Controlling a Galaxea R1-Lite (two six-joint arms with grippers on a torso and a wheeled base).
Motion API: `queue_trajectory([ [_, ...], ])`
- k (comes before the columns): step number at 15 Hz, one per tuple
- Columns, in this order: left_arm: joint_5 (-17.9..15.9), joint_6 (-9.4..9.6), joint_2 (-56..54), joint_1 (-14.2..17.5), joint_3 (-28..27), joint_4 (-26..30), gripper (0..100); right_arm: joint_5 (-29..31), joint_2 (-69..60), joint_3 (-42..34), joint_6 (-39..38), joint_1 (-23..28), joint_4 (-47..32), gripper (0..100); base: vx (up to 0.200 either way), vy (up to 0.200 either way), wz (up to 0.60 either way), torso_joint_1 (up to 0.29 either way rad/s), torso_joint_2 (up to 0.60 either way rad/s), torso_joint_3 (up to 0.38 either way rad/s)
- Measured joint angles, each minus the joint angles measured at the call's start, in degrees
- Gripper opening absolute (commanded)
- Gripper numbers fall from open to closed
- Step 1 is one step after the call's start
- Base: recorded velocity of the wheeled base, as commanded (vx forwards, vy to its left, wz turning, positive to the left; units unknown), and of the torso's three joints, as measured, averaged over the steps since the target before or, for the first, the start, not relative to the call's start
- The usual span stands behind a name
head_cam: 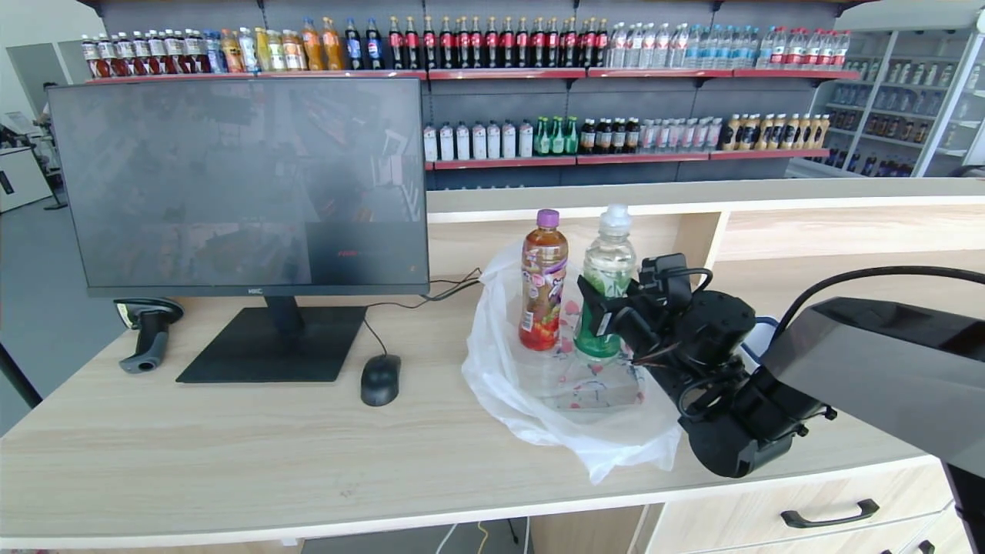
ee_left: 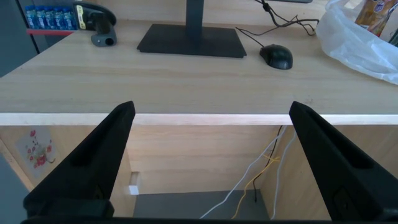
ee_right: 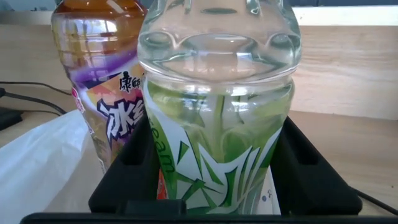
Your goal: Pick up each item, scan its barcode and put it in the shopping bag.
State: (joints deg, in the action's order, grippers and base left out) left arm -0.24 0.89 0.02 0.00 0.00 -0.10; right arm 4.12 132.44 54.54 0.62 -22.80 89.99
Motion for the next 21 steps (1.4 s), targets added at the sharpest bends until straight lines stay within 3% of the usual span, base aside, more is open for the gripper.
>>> queue_trajectory([
  [15,0.0,0.06,0.0,0.0,0.0,0.0,100,0.0,0.0,-2.2,-0.3,-0.3,-0.1,0,0.0,0.0,0.0,0.0,0.0,0.0],
  [16,0.0,0.09,0.0,0.0,0.0,-0.1,100,0.0,0.0,-2.2,-0.7,-0.4,-0.1,100,0.0,0.0,0.0,0.0,0.0,0.0],
  [21,0.0,0.0,0.0,0.0,0.0,-0.2,100,0.1,0.0,-2.6,-1.4,-0.8,-0.1,100,0.0,0.0,0.0,0.0,0.0,0.0],
])
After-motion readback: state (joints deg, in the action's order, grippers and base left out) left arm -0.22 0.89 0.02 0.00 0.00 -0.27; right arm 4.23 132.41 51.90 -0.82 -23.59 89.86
